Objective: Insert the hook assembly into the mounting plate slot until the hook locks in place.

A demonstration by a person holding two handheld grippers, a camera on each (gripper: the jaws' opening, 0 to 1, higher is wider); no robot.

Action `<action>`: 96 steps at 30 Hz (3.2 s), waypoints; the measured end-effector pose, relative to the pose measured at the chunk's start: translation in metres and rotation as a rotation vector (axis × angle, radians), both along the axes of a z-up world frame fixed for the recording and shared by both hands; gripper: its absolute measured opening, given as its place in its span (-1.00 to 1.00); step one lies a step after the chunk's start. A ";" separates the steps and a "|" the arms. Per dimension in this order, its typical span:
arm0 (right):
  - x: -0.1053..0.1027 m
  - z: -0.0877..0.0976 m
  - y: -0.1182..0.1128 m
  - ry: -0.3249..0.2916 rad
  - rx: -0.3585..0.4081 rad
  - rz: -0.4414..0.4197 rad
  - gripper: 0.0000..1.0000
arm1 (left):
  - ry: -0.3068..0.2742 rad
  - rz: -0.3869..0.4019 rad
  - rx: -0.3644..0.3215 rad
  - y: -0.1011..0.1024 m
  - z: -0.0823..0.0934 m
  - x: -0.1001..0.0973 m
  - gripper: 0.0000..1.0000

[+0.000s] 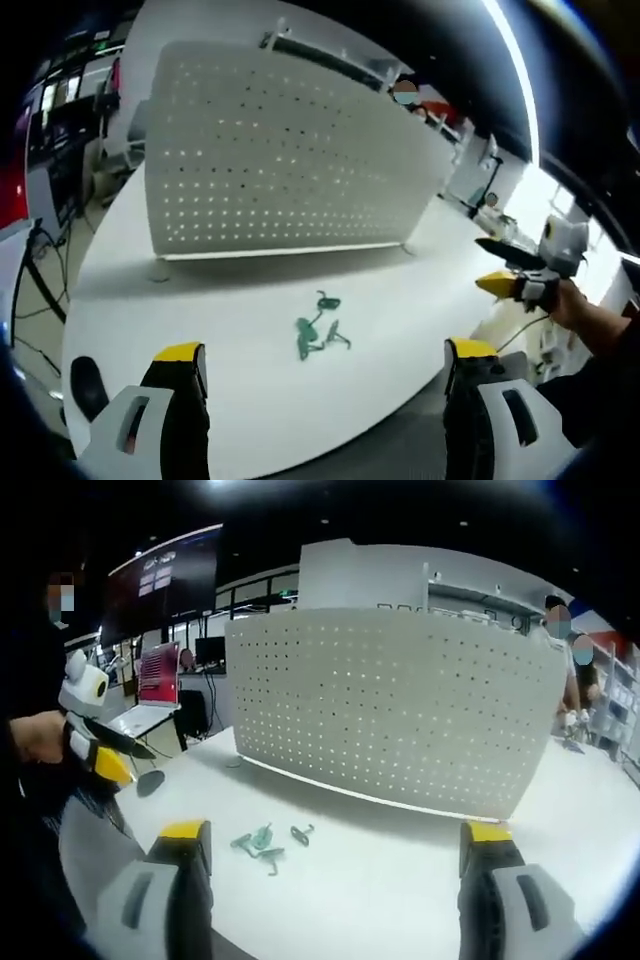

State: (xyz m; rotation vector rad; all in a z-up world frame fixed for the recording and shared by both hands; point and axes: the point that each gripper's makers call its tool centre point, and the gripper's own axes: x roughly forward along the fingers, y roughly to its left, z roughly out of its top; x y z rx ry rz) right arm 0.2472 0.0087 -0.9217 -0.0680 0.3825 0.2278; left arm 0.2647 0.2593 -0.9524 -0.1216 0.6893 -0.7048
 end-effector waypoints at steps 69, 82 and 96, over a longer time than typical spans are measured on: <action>0.003 -0.022 -0.019 0.043 0.035 -0.078 0.69 | 0.073 -0.108 0.143 -0.062 -0.121 0.033 0.27; 0.002 -0.034 -0.019 0.080 0.027 -0.070 0.69 | 0.122 -0.120 0.187 -0.071 -0.152 0.044 -0.29; -0.002 -0.045 -0.018 0.115 0.012 -0.056 0.68 | 0.165 -0.106 0.213 -0.070 -0.170 0.052 -0.50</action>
